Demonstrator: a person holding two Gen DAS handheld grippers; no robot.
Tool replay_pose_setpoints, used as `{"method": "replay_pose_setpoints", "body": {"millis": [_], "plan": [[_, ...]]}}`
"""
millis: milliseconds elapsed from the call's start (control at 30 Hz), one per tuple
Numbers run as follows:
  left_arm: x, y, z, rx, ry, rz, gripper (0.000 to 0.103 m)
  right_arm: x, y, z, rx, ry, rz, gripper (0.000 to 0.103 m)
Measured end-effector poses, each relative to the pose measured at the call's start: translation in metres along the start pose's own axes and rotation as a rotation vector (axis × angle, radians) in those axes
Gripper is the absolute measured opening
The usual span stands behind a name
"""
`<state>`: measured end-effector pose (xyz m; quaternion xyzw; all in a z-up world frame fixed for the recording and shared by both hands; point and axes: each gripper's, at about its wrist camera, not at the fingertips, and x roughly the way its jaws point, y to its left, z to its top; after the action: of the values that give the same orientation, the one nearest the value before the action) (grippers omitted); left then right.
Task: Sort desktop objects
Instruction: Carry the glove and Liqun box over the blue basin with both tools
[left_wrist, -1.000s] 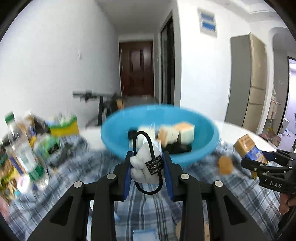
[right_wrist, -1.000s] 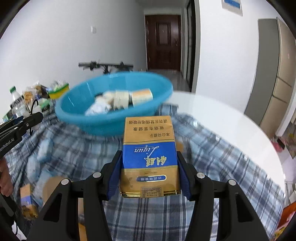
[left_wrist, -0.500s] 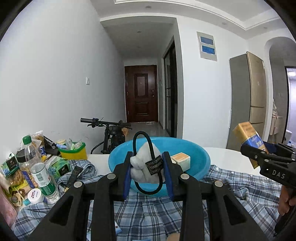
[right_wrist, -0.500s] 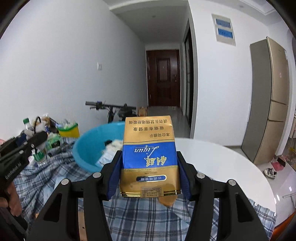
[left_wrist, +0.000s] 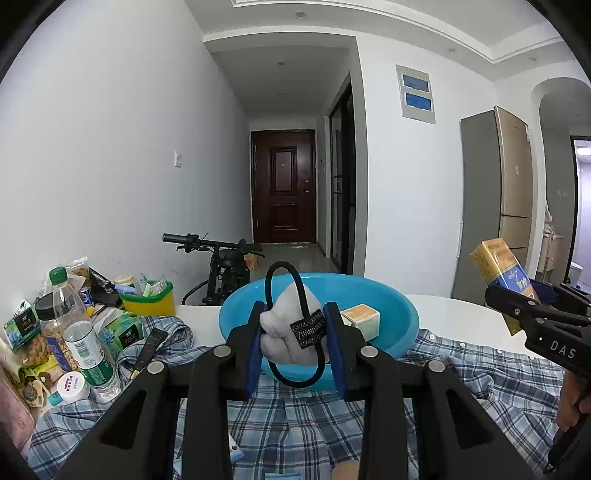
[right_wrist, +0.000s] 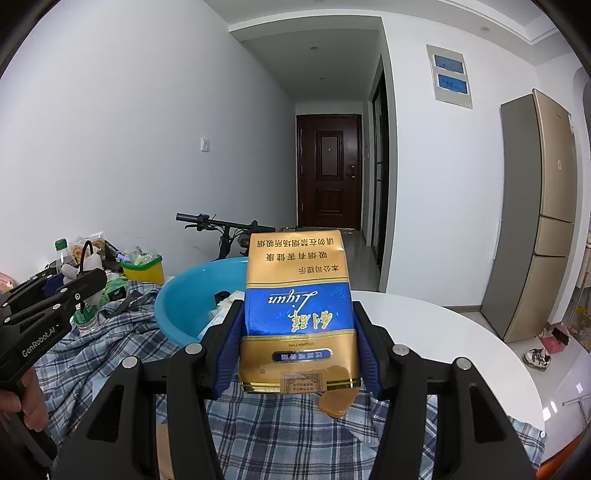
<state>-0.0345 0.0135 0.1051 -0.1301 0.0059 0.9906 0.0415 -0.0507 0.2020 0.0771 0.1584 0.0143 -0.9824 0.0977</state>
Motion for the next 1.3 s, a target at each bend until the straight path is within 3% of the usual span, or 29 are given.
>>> {"method": "replay_pose_setpoints", "body": {"millis": [433, 833, 1000, 1133, 1300], "plan": [[0.024, 0.004, 0.013, -0.001, 0.035, -0.034, 0.033, 0.011, -0.001, 0.009, -0.019, 0.002, 0.009, 0.054], [0.097, 0.019, 0.037, -0.051, 0.113, -0.019, 0.033, 0.068, -0.004, 0.038, 0.002, 0.023, -0.003, 0.054], [0.127, 0.020, 0.054, -0.023, 0.083, 0.014, 0.033, 0.089, -0.005, 0.054, 0.004, 0.004, -0.044, 0.054], [0.155, 0.031, 0.068, -0.091, 0.125, 0.004, 0.033, 0.109, -0.002, 0.065, -0.012, 0.012, -0.046, 0.053], [0.191, 0.035, 0.084, -0.104, 0.109, 0.012, 0.033, 0.137, 0.001, 0.077, -0.029, 0.012, -0.092, 0.054]]}}
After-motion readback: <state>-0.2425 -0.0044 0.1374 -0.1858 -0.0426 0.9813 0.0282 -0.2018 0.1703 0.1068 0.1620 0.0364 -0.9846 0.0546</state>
